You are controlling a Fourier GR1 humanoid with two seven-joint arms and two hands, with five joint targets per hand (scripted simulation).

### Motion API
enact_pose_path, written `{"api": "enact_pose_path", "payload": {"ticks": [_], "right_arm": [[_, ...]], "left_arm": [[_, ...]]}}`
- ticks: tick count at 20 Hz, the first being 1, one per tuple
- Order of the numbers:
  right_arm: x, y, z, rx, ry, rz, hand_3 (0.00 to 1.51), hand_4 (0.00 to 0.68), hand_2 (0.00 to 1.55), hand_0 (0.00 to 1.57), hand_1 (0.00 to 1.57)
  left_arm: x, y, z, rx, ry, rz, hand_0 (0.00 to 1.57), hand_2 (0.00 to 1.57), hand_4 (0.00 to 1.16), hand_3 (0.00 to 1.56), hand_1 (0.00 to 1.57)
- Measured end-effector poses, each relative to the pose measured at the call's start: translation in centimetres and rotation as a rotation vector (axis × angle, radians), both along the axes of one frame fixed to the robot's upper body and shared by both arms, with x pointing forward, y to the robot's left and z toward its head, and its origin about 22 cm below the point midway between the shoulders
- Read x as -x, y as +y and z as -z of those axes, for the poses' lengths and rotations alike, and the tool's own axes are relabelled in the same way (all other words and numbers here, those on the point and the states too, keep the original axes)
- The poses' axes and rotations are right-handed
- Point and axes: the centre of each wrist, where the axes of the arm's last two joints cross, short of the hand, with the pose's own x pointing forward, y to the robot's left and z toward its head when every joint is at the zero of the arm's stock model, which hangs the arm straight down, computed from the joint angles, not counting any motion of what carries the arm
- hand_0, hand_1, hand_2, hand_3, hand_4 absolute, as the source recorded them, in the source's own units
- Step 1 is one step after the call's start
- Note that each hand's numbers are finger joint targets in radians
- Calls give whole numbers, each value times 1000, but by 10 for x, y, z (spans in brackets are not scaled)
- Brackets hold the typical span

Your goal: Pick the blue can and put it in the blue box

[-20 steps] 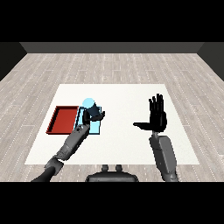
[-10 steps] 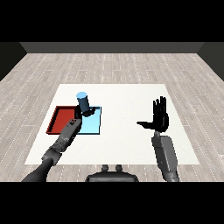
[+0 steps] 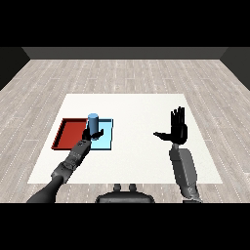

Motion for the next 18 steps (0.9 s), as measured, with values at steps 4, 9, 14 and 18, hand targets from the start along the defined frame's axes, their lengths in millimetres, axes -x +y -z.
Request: {"api": "enact_pose_path", "payload": {"ticks": [4,9,14,18], "right_arm": [[4,-2,2,-3,-5,-6,0,0,0,0,0],[5,-5,9,-4,-12,-24,0,0,0,0,0],[8,0,9,-19,-26,-44,0,0,0,0,0],[6,6,7,-34,-37,-54,0,0,0,0,0]], "left_arm": [[5,7,6,5,51,23,1348,1240,606,399,1348],[7,6,9,-2,109,56,0,0,96,0,0],[8,0,11,-95,78,34,0,0,0,0,0],[9,-2,12,-99,-16,-31,0,0,0,0,0]]}}
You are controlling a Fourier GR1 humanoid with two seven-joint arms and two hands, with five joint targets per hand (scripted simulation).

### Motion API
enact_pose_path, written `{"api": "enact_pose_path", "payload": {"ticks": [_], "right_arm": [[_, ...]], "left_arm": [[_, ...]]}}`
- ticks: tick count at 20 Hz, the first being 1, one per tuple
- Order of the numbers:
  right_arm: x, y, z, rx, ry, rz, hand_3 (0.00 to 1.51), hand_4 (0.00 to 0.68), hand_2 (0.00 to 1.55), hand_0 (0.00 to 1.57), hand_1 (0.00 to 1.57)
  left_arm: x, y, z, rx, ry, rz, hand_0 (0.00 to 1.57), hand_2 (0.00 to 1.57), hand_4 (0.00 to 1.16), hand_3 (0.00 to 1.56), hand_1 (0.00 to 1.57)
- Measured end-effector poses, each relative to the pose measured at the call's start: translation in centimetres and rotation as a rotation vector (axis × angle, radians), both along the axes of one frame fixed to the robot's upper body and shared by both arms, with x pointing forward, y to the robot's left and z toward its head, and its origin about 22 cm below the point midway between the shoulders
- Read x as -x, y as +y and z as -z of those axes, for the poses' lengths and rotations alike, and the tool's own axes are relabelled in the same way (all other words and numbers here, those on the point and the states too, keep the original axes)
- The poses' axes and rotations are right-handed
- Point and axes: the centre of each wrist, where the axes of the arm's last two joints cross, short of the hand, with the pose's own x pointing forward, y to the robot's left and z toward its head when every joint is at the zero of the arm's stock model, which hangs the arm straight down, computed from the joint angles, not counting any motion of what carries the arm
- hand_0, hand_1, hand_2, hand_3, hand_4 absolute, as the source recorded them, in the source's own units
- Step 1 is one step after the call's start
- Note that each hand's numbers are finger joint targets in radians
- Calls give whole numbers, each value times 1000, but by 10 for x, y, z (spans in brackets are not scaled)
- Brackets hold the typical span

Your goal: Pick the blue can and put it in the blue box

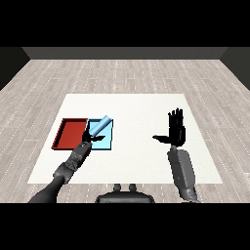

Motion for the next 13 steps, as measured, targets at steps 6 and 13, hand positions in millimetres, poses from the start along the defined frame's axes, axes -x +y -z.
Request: {"api": "enact_pose_path", "payload": {"ticks": [6,13], "right_arm": [[2,-3,-3,-6,-18,-15,0,0,0,0,0],[3,1,-2,32,-2,-37,0,0,0,0,0]], "left_arm": [[-14,-10,-18,47,-271,18,0,0,0,0,0],[-27,-31,-50,278,-655,279,0,0,0,0,0]]}}
